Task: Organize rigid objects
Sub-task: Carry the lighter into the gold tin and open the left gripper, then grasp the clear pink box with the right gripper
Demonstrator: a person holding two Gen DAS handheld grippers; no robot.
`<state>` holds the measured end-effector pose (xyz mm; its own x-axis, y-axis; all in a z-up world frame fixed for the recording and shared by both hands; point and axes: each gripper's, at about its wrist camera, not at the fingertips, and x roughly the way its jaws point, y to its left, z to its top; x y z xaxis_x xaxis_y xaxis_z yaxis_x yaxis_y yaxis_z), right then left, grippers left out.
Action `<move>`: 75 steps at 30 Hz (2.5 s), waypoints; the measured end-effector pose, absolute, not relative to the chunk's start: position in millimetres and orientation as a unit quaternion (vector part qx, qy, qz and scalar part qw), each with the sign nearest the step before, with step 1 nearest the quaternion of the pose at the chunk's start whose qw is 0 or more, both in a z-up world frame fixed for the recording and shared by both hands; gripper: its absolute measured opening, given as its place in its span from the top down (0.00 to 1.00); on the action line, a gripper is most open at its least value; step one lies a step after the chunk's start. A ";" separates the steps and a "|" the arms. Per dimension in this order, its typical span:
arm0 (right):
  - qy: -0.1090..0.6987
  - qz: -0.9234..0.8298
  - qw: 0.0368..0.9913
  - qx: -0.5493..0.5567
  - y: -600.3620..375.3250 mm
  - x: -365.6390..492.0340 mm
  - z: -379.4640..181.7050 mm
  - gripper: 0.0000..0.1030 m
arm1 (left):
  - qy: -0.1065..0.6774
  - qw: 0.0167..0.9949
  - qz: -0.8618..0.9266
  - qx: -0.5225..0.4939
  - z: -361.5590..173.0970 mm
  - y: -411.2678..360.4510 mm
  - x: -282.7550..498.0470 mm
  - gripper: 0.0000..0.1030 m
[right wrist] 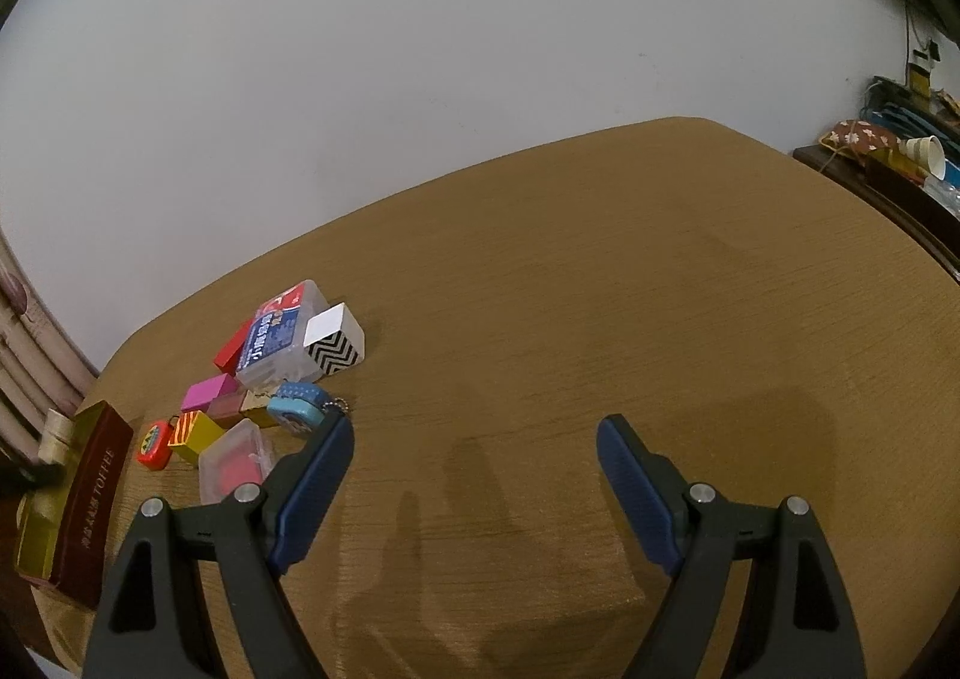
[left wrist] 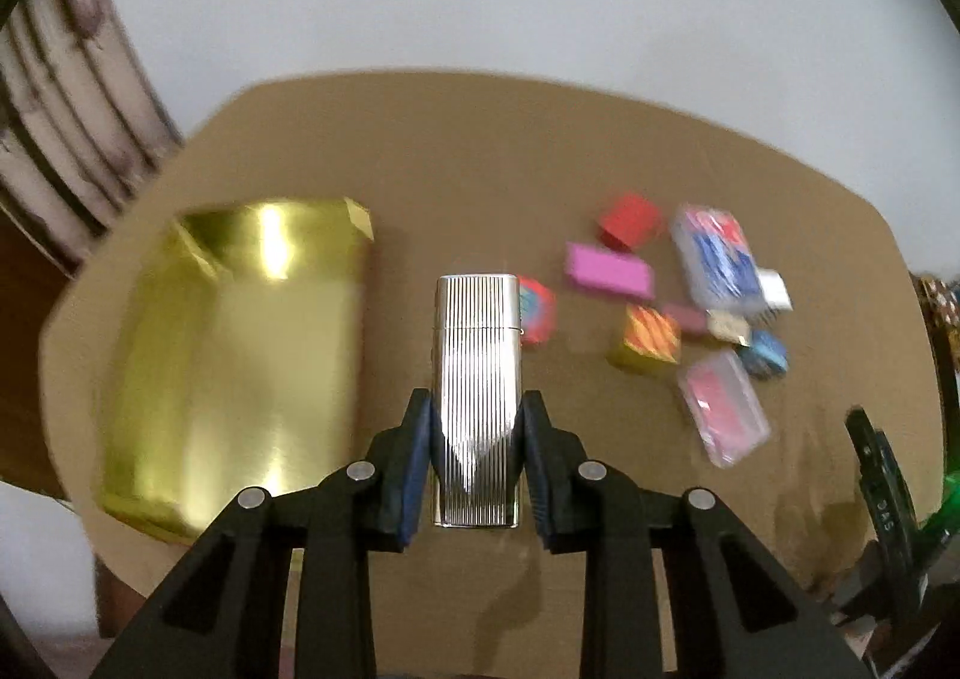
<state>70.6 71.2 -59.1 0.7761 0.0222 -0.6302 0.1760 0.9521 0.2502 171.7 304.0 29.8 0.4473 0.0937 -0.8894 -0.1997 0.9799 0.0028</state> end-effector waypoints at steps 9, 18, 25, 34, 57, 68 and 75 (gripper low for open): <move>0.338 -0.046 0.929 0.142 73.2 74.0 -60.4 0.17 | 0.536 0.833 0.136 0.027 -7.2 484.0 216.4 0.75; 0.352 -0.048 0.927 0.122 80.6 80.7 -64.3 0.17 | 0.565 0.807 0.148 0.091 -58.5 471.0 213.7 0.75; 0.355 -0.041 0.927 0.117 82.6 80.1 -65.3 0.17 | 0.571 0.794 0.181 0.103 -63.9 450.6 206.1 0.70; 0.370 0.084 0.923 0.070 117.9 78.0 -41.1 0.17 | 0.503 0.846 0.165 0.061 -0.1 430.1 150.5 0.35; 0.503 0.144 0.845 -0.106 224.1 144.4 -76.2 0.17 | 0.488 0.842 0.212 -0.083 -31.9 410.6 -78.7 0.11; 0.528 0.134 0.836 -0.069 212.3 144.4 -73.2 0.48 | 0.486 0.847 0.206 -0.061 -32.0 380.7 -83.5 0.11; 0.492 0.211 0.844 -0.025 240.9 120.1 -9.4 0.48 | 0.487 0.839 0.222 -0.102 -27.3 387.6 -90.3 0.11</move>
<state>120.1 240.9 -9.4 0.4267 0.3317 -0.8414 -0.3818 0.9094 0.1649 -90.3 387.6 -27.3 0.4273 0.2727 -0.8620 -0.4717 0.8806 0.0448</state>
